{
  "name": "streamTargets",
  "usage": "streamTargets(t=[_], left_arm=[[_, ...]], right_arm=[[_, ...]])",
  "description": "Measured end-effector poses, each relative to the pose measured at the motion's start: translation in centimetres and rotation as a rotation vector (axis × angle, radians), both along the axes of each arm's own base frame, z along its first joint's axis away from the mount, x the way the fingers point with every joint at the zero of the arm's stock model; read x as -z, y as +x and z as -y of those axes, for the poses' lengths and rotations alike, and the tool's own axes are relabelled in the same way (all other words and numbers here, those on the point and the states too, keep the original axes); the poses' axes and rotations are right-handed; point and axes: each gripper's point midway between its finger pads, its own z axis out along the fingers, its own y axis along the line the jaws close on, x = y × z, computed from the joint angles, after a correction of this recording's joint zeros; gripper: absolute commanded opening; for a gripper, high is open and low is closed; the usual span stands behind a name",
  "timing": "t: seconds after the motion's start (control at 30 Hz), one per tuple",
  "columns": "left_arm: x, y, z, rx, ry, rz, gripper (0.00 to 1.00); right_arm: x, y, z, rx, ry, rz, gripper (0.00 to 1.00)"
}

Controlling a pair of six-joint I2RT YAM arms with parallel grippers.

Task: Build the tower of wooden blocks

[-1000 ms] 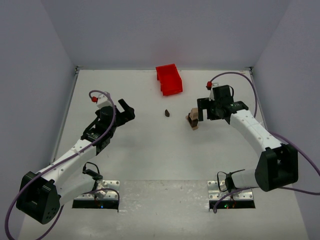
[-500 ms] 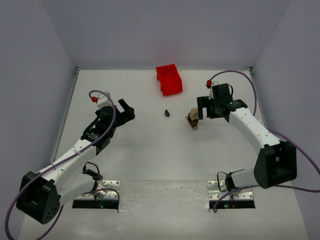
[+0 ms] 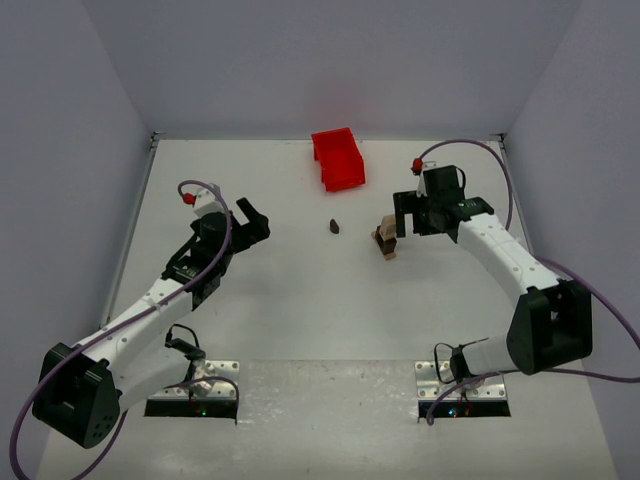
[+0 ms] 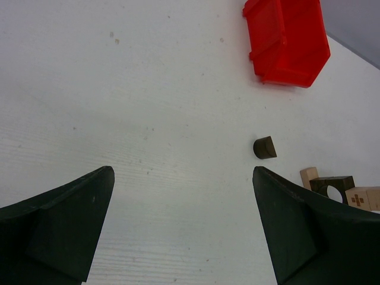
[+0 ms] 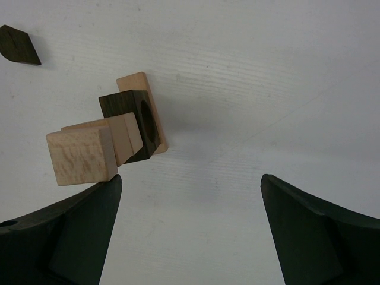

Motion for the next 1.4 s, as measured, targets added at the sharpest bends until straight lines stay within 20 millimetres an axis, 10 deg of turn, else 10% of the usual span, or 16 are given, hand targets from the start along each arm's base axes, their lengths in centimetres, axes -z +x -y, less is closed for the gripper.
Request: streamTargets(t=[0.57, 0.93, 1.2, 1.4], left_arm=[[0.0, 0.0, 0.0, 0.0, 0.0, 0.0, 1.0], [0.0, 0.0, 0.0, 0.001, -0.001, 0.0, 1.0], [0.0, 0.0, -0.1, -0.007, 0.002, -0.002, 1.0], [0.6, -0.3, -0.5, -0.022, 0.015, -0.025, 1.0]], right_arm=[[-0.8, -0.2, 0.1, 0.007, 0.004, 0.017, 0.99], [-8.7, -3.1, -0.8, -0.074, 0.096, 0.237, 0.99], [-12.7, -3.2, -10.3, -0.401, 0.102, 0.301, 0.99], [-10.5, -1.1, -17.9, -0.558, 0.055, 0.236, 0.99]])
